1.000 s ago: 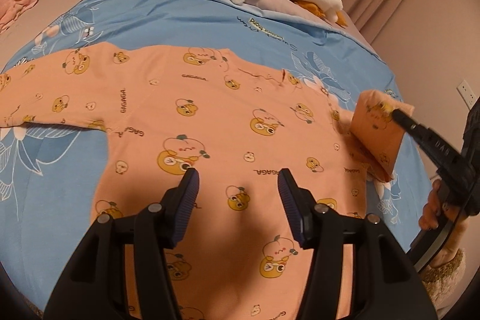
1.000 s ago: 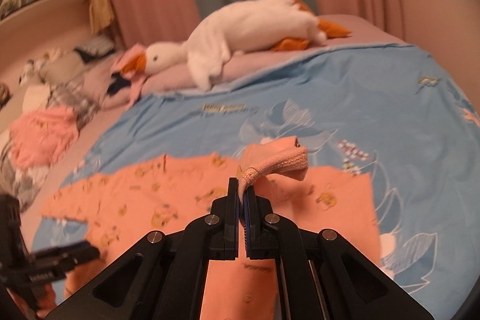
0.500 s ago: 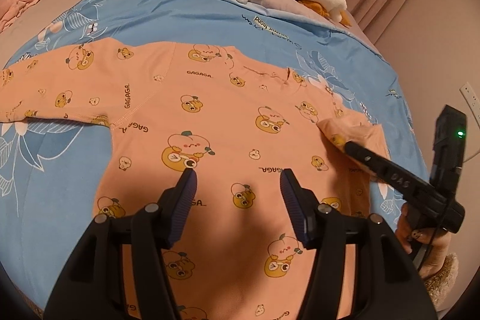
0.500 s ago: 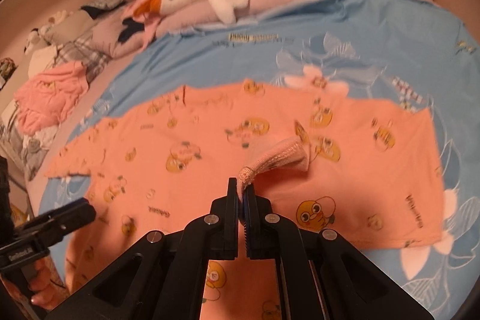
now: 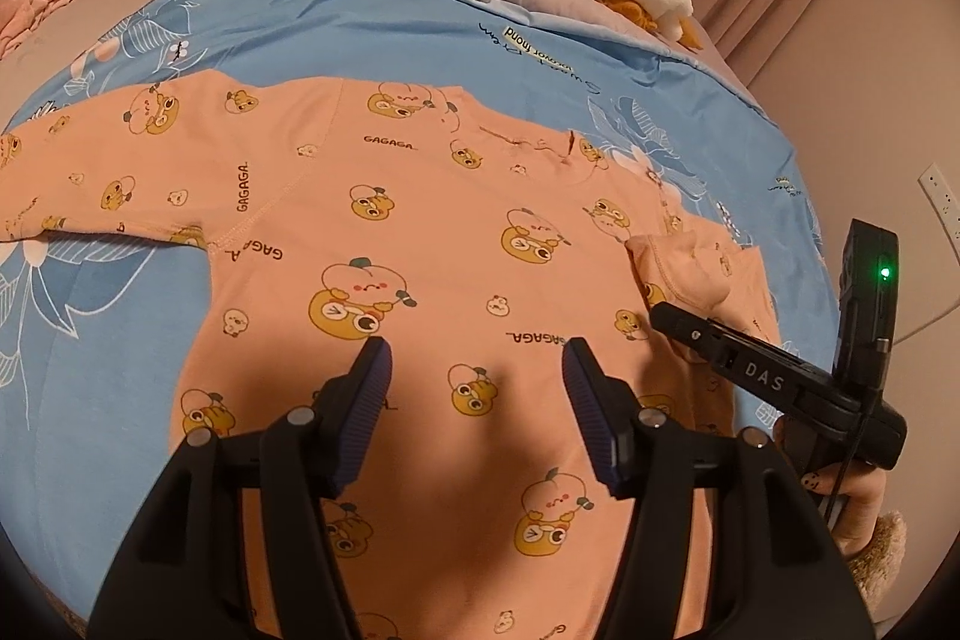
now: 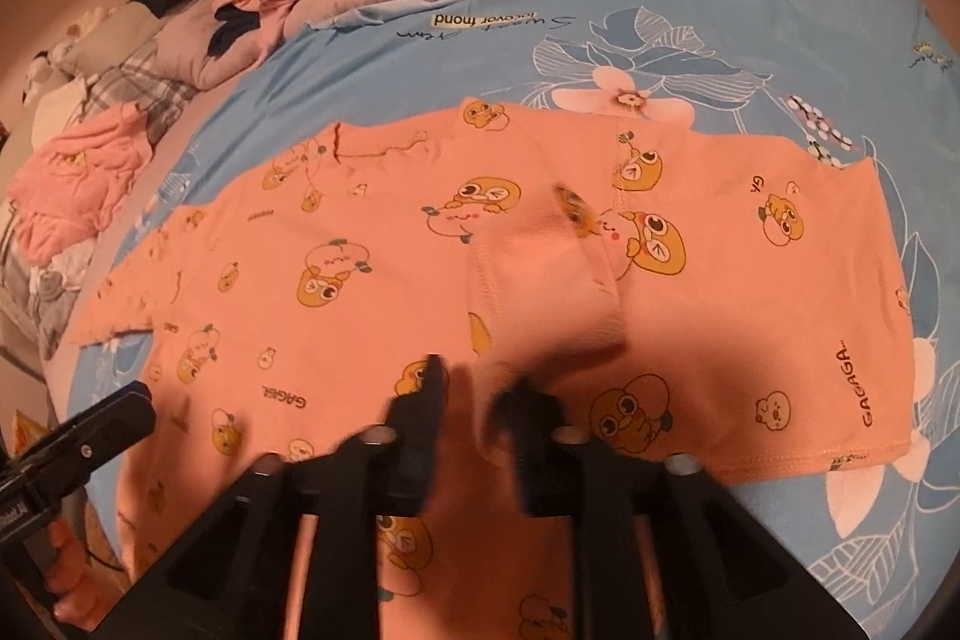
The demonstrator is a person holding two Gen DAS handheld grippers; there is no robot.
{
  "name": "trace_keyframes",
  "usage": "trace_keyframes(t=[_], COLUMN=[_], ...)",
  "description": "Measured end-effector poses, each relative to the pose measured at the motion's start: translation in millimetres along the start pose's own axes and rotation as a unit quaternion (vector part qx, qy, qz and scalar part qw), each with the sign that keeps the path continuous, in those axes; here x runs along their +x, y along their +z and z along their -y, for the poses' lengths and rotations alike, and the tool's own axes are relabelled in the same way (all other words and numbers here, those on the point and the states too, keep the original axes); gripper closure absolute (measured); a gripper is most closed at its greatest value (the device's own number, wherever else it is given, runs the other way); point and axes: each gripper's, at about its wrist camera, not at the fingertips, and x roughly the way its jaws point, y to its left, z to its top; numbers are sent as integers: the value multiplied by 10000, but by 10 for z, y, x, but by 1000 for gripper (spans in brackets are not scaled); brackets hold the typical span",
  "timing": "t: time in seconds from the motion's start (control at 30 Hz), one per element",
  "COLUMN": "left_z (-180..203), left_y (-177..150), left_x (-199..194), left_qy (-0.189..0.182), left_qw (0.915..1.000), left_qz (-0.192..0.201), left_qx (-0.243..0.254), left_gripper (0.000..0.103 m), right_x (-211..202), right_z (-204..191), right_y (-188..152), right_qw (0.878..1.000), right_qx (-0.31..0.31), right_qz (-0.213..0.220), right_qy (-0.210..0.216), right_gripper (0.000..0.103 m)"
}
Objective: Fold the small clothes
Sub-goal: 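Fold the held sleeve across the romper body with the right gripper and release, then grasp the other sleeve cuff of the romper with the left gripper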
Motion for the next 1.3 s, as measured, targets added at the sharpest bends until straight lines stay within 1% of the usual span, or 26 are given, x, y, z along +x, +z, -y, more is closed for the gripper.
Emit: trace_keyframes(t=[0.03,0.13,0.2,0.27,0.3,0.37,0.43,0.5,0.63,0.73,0.8,0.9,1.03,1.1,1.13,1.17,1.2,1.23,1.27,1.3], left_z=[9,71,153,277,343,506,660,833,1158,1404,1470,1490,1463,1427,1427,1412,1397,1393,1392,1392], left_y=[4,33,66,112,130,165,187,203,188,138,104,62,37,42,40,48,55,62,74,89], left_x=[-4,-36,-64,-89,-95,-89,-38,74,363,623,760,973,1146,1230,1252,1271,1267,1259,1260,1271], left_qy=[-4,-48,-97,-170,-188,-187,-110,-105,-188,-63,48,79,159,279,346,390,425,436,443,460], left_qw=[10000,10000,9998,9994,9990,9977,9963,9946,9913,9862,9845,9841,9854,9865,9868,9875,9882,9886,9886,9886], left_qz=[-2,44,95,152,187,290,349,258,5,-95,-185,-419,-574,-589,-584,-530,-436,-352,-303,-299], left_qx=[-3,48,126,274,354,575,777,998,1301,1653,1741,1724,1592,1505,1474,1429,1406,1401,1408,1399], left_gripper=[44,42,40,38,37,31,30,30,30,30,30,30,32,35,40,48,53,72,86,88], right_x=[-17,-148,-278,-423,-496,-623,-711,-777,-841,-895,-936,-973,-967,-953,-942,-933,-925,-916,-913,-918], right_z=[3,3,11,41,76,192,354,562,908,1121,1240,1338,1364,1381,1383,1384,1394,1394,1400,1406], right_y=[2,24,42,54,60,77,86,83,26,-5,-36,-85,-87,-85,-82,-83,-85,-81,-80,-85], right_qw=[10000,9993,9982,9965,9954,9929,9899,9862,9779,9711,9675,9643,9643,9649,9653,9656,9660,9663,9662,9658], right_qx=[20,18,-19,-35,-8,174,463,827,1455,1804,1962,2084,2100,2099,2097,2100,2100,2098,2107,2120], right_qz=[26,259,488,766,906,1135,1295,1413,1486,1504,1514,1508,1471,1443,1425,1402,1380,1363,1355,1359], right_qy=[52,251,344,334,318,313,346,248,-209,-417,-511,-622,-663,-640,-629,-619,-610,-605,-606,-614], right_gripper=[58,57,56,51,47,45,45,45,45,45,45,45,45,45,45,45,45,45,45,45])
